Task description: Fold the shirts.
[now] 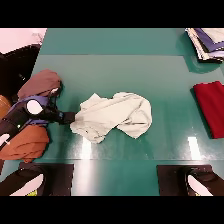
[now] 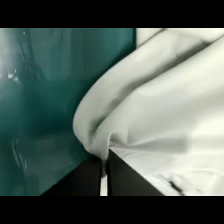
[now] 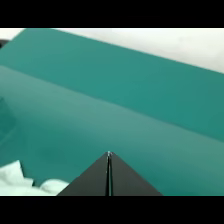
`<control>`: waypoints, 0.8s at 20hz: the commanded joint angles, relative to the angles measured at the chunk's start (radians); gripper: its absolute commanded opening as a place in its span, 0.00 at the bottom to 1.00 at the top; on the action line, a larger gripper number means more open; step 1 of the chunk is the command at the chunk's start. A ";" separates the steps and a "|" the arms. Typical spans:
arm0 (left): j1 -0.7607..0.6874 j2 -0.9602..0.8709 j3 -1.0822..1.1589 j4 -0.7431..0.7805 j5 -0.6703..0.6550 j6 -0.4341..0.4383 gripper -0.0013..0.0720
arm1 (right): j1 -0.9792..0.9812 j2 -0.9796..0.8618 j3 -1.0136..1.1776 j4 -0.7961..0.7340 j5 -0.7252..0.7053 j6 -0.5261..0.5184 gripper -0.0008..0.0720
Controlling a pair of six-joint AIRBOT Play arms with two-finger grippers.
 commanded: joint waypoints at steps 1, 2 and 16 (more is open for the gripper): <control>0.001 0.016 0.130 0.007 -0.019 -0.006 0.05 | -0.011 0.000 -0.062 -0.019 0.129 0.019 0.04; 0.000 0.027 0.199 0.022 -0.021 -0.006 0.05 | -0.025 0.000 -0.119 -0.018 0.178 0.061 0.04; 0.000 0.030 0.465 0.111 -0.060 -0.007 0.05 | -0.099 -0.409 -0.839 0.473 -0.084 -0.101 0.63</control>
